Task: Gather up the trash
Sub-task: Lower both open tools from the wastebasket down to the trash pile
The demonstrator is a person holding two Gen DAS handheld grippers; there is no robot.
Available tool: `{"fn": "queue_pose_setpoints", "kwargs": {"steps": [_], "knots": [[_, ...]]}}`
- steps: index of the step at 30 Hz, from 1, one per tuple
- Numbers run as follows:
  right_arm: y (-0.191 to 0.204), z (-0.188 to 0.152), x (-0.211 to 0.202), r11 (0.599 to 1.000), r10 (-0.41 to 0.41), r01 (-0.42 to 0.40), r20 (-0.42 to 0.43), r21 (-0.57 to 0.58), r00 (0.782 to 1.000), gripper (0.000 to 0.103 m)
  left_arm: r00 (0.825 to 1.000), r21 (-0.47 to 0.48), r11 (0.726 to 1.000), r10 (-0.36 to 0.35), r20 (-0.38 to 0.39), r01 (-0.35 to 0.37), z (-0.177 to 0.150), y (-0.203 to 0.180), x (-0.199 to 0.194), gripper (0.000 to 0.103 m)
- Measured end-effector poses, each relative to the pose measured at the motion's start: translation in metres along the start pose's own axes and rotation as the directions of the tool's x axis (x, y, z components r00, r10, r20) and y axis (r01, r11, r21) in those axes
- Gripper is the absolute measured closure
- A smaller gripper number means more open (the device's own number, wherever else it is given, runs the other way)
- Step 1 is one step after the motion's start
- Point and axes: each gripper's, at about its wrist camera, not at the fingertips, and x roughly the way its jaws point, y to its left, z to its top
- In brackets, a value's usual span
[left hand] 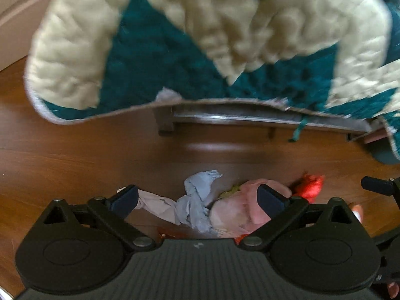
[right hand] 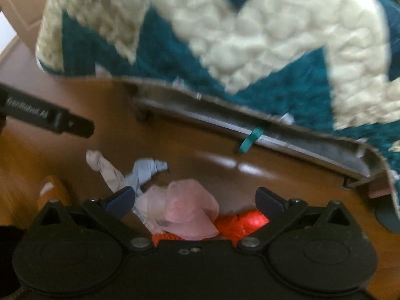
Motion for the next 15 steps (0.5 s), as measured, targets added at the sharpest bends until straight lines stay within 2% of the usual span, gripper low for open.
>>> {"fn": "queue_pose_setpoints", "kwargs": {"steps": [8, 15], "knots": [[0.002, -0.008, 0.074, 0.999, 0.029, -0.030, -0.118, -0.013, 0.993, 0.000, 0.994, -0.011, 1.000, 0.004, -0.105, -0.005, 0.008, 0.006, 0.088, 0.001], [-0.001, -0.011, 0.115, 0.999, 0.038, -0.039, -0.167, -0.002, 0.985, 0.001, 0.989, -0.016, 1.000, 0.006, -0.145, -0.009, 0.006, 0.010, 0.146, 0.001]]}}
